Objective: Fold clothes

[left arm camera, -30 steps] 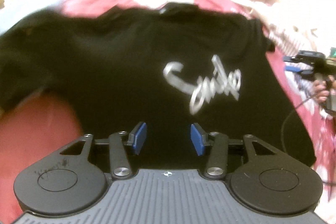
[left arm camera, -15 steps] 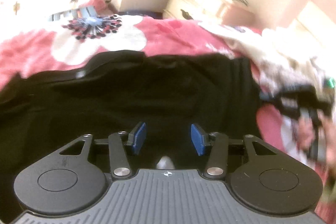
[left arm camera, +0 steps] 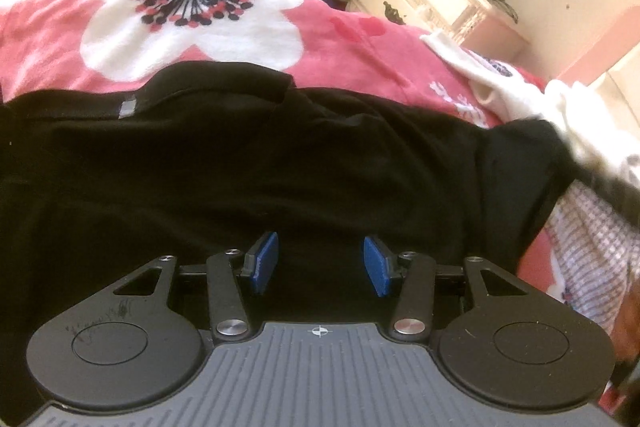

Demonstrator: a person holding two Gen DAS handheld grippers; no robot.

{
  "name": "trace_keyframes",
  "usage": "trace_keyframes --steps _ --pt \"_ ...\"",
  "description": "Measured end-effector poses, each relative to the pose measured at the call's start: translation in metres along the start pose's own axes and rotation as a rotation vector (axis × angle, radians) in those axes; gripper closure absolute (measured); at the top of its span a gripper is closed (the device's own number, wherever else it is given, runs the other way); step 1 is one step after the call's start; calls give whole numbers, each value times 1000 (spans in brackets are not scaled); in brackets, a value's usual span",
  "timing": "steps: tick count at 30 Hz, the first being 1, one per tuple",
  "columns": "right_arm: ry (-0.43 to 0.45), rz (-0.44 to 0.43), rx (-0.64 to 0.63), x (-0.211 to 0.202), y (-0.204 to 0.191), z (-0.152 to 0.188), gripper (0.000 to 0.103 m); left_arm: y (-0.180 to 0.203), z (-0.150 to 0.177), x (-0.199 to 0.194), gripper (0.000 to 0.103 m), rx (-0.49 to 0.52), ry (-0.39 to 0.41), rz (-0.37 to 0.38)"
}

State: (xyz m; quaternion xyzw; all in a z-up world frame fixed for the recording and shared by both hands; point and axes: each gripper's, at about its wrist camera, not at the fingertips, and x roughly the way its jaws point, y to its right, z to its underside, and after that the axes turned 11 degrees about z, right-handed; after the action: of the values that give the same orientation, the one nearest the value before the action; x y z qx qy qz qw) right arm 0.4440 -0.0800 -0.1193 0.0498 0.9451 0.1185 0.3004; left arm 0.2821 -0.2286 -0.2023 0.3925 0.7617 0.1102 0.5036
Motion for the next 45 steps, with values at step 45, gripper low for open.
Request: trace_keyframes --steps 45 --pt "-244 -24 48 39 -47 35 89 79 46 46 69 1103 -35 -233"
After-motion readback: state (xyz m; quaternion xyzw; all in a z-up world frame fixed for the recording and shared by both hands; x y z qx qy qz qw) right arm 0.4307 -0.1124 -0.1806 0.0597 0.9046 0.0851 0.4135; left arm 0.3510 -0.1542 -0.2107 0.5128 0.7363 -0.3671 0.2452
